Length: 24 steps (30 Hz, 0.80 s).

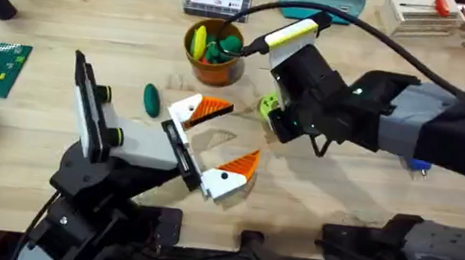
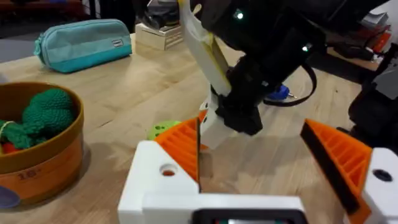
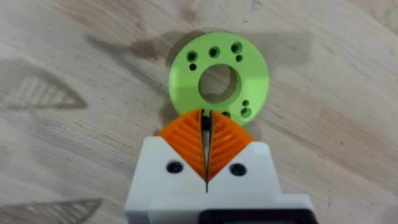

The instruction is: Pick up the gripper from the table and insert it into the empty holder that is missing its gripper. Then pick up a screw, insert it into the mounting hole, and use the screwdriver to tighten it. Finally, clean up the table by picking up the vegetable and placing it into the bucket.

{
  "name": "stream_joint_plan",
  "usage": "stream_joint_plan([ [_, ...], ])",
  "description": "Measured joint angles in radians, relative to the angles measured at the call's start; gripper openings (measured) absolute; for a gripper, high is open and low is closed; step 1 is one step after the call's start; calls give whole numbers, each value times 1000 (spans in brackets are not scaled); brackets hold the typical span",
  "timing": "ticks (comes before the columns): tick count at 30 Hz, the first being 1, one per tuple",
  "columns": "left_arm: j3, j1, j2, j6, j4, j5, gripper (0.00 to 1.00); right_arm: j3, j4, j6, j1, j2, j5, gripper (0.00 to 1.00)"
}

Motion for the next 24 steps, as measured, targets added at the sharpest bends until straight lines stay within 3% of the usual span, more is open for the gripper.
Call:
stream_joint_plan([
  [11,0,0,0,0,0,0,989,87,-97,-40,-2,-8,-1,6],
  [18,0,0,0,0,0,0,989,230,-194,-76,-31,-110,-1,6],
  [24,0,0,0,0,0,0,989,253,-223,-76,-40,-180,-1,6],
])
